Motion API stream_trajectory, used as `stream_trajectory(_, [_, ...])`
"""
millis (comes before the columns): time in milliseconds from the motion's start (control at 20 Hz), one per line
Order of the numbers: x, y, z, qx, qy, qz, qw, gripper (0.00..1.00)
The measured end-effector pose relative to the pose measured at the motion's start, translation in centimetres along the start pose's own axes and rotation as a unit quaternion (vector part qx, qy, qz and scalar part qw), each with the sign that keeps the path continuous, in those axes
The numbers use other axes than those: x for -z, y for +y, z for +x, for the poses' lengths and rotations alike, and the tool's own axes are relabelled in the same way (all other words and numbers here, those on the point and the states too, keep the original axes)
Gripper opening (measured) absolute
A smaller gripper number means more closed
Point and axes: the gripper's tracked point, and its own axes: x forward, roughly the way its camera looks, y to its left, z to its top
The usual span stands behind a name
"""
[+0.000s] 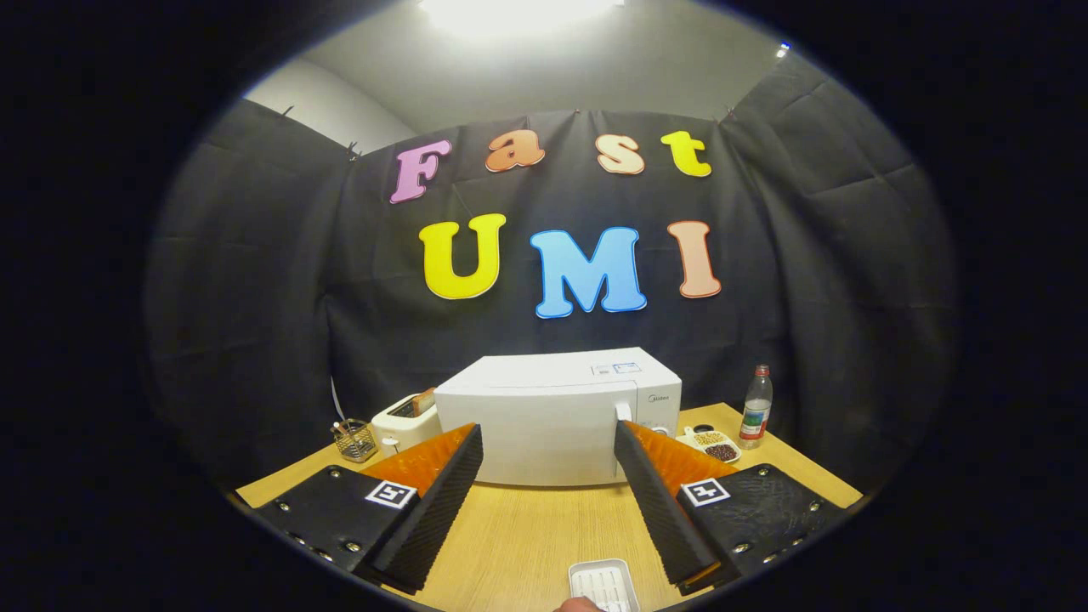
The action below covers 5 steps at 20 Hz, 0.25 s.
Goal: Open the microwave, put the food inside, and close the microwave door.
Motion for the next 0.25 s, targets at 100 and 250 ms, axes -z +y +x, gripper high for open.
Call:
stream_trajectory(100, [0.11,0.27,0.03,-0.002,0.000,-0.004,1.000,0.97])
stream_trajectory(250, [0.08,0.27,-0.15,-0.001,-0.002,0.001,1.000,0.98])
